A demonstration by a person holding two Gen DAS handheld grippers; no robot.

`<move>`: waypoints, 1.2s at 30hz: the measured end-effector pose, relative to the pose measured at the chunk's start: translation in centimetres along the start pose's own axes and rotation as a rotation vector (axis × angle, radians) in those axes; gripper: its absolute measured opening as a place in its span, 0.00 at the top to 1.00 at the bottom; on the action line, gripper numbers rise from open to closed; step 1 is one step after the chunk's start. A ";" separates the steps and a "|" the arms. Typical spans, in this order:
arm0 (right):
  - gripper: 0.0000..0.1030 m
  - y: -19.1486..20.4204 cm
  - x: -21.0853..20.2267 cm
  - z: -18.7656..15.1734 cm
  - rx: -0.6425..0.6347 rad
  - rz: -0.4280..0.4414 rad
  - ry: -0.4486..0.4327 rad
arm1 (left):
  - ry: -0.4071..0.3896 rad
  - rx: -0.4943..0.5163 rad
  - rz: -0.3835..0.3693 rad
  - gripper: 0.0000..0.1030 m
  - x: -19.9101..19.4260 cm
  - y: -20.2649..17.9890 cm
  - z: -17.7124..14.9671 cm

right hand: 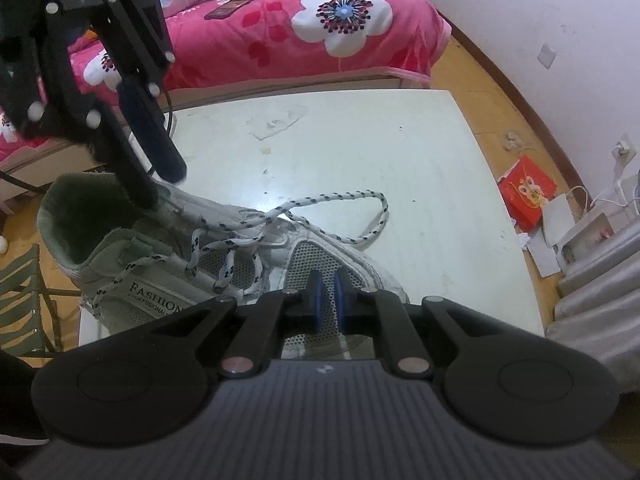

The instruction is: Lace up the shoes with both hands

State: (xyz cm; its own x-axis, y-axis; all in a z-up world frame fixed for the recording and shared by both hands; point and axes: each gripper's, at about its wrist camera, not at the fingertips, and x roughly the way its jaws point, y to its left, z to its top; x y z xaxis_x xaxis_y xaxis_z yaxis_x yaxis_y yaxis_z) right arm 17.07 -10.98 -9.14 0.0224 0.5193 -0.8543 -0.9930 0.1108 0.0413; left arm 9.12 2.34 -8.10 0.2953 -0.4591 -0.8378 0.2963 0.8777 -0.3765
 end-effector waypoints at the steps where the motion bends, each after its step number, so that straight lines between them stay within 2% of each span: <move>1: 0.94 0.0 0.0 0.0 0.000 -0.001 -0.002 | 0.015 0.007 0.005 0.85 0.2 -0.1 0.1; 3: 0.94 -0.1 -0.2 -0.1 0.003 -0.003 -0.007 | 0.038 0.003 0.018 0.86 0.4 -0.2 0.3; 10: 0.94 -0.2 -0.1 -0.3 -0.002 -0.004 -0.020 | 0.108 -0.107 0.040 0.87 0.9 0.5 1.4; 16: 0.94 -0.4 -0.2 -0.3 0.005 0.000 -0.030 | 0.138 -0.144 0.040 0.95 0.9 0.7 1.8; 20: 0.94 -0.5 -0.3 -0.4 0.007 0.004 -0.031 | 0.120 -0.226 0.040 0.98 0.1 1.5 1.6; 27: 0.94 -0.6 -0.2 -0.2 0.019 0.013 -0.030 | 0.087 -0.276 0.062 0.99 -1.6 1.4 1.2; 34: 0.94 -0.1 0.3 0.0 -0.012 -0.013 -0.002 | 0.073 -0.277 0.094 1.00 -3.6 1.2 0.3; 36: 0.94 0.1 0.4 0.0 -0.012 -0.020 -0.002 | 0.048 -0.245 0.105 1.00 -3.9 0.7 0.2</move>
State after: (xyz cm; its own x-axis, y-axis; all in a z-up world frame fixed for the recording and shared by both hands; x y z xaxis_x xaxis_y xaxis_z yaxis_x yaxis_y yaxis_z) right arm 17.03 -10.75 -9.46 0.0424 0.5185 -0.8540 -0.9936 0.1111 0.0181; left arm 8.38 4.77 -5.00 0.2672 -0.3623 -0.8929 0.0359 0.9297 -0.3665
